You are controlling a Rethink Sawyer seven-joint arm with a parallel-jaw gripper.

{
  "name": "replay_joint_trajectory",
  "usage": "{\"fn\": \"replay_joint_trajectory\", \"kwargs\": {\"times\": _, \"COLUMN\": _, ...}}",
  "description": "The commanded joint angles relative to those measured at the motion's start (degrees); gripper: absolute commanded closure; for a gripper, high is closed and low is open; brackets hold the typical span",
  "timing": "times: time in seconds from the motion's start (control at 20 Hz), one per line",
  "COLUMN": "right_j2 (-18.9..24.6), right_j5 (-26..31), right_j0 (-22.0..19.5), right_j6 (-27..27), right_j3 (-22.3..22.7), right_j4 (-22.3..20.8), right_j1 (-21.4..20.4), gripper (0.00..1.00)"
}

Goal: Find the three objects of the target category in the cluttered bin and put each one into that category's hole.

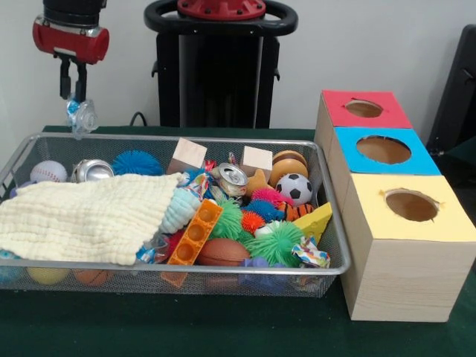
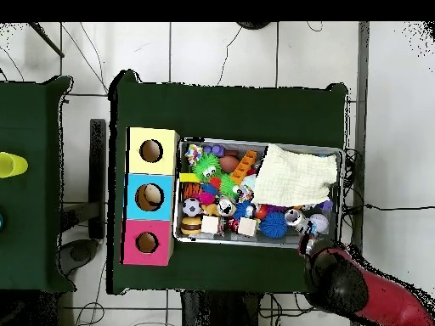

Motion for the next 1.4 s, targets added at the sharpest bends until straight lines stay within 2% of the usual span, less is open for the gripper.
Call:
{"fn": "replay_joint_trajectory", "kwargs": {"times": 0.05, "right_j2": 7.77, "right_j5": 5.48, "right_j0": 0.62, "right_j6": 3.09, "right_j3": 4.16, "right_j4": 4.35, "right_j1": -3.30, "gripper": 1.00}}
{"fn": "replay_joint_trajectory", "kwargs": {"times": 0.65, "right_j2": 8.59, "right_j5": 4.83, "right_j0": 4.49, "right_j6": 5.18, "right_j3": 8.59, "right_j4": 8.14, "right_j1": -8.14, "gripper": 1.00}}
{"fn": "replay_joint_trajectory", "kwargs": {"times": 1.4, "right_j2": 4.72, "right_j5": 4.33, "right_j0": 16.68, "right_j6": 10.99, "right_j3": 12.84, "right_j4": 15.00, "right_j1": -13.18, "gripper": 1.00}}
